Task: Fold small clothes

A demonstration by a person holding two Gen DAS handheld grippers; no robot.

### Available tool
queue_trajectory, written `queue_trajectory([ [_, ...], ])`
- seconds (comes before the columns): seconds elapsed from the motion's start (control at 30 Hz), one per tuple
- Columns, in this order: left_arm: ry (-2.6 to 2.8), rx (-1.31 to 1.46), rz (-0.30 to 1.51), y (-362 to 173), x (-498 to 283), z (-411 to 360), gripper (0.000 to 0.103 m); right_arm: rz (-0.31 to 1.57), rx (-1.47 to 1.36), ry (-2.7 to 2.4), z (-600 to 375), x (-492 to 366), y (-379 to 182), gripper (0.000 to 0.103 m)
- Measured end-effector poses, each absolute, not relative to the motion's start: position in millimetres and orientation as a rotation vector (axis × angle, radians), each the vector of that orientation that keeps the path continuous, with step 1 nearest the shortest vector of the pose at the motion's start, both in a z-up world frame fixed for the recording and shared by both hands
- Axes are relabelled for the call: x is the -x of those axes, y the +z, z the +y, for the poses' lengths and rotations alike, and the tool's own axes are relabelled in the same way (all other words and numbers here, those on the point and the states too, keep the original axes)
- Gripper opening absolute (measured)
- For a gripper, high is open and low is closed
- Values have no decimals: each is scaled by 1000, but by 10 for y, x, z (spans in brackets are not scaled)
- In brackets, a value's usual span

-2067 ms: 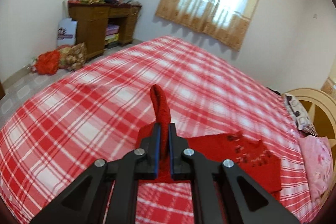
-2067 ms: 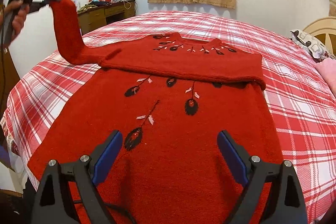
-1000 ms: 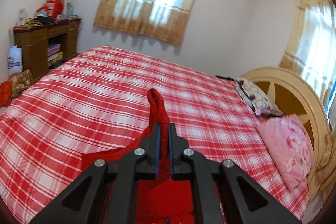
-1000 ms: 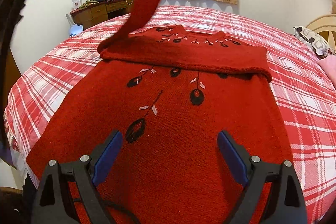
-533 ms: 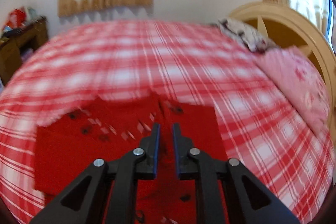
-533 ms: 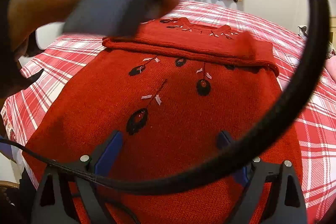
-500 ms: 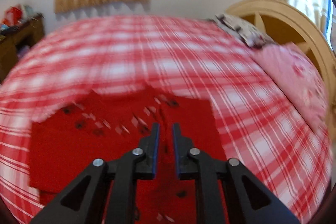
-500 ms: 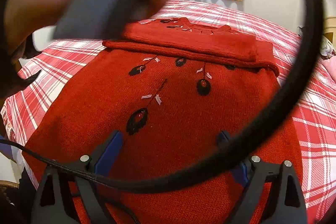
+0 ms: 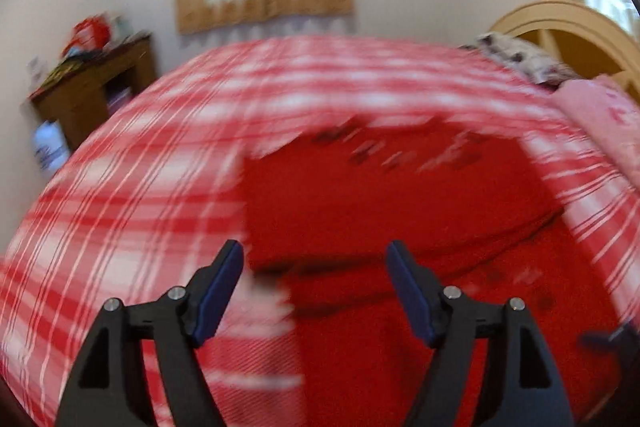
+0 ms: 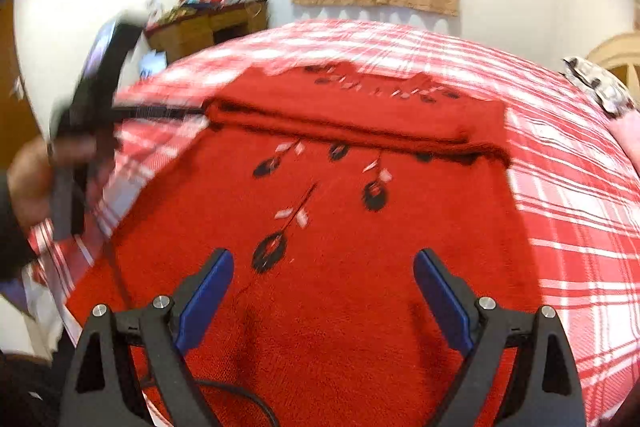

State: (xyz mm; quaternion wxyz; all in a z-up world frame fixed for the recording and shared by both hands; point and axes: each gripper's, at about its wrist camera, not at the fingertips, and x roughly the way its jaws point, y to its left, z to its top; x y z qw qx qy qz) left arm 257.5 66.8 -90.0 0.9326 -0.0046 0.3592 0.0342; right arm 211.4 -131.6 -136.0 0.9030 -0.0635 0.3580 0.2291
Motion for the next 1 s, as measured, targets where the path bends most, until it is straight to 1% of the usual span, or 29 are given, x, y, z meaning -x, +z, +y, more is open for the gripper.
queue_trajectory([
  [0.07,95,36,782,-1095,-2516,874,76,735,90,448,-1436,-2146,-1271,92],
  [0.17,96,81,799,-1245,-2523,918,76,734,86,402,-1547,-2203,-1178,92],
  [0.27,61,120,800,-1260,-2570,871,77,738,86,379,-1667,-2273,-1083,92],
  [0.4,79,103,796,-1257,-2738,779,77,758,47,356,-1859,-2503,-969,92],
  [0.47,153,84,797,-1306,-2833,857,77,765,35,322,-1947,-2695,-917,92],
  [0.5,198,57,797,-1338,-2869,892,84,763,32,307,-1976,-2763,-905,91],
  [0.53,238,38,801,-1372,-2907,925,90,768,35,295,-1986,-2866,-901,84],
  [0.57,254,62,803,-1385,-2914,973,98,790,45,292,-1977,-3018,-912,66],
  [0.6,255,85,805,-1392,-2897,1016,99,815,42,293,-1969,-3124,-934,58],
  [0.63,247,109,807,-1398,-2893,1051,99,848,27,294,-1967,-3246,-964,44],
  [0.7,243,128,805,-1409,-2875,1079,99,900,-14,298,-1951,-3488,-1029,43],
  [0.87,210,213,825,-1464,-2867,1192,101,943,-67,288,-1871,-3919,-1165,43],
  [1.0,196,231,829,-1478,-2871,1188,102,1014,4,254,-1691,-4175,-1379,43],
])
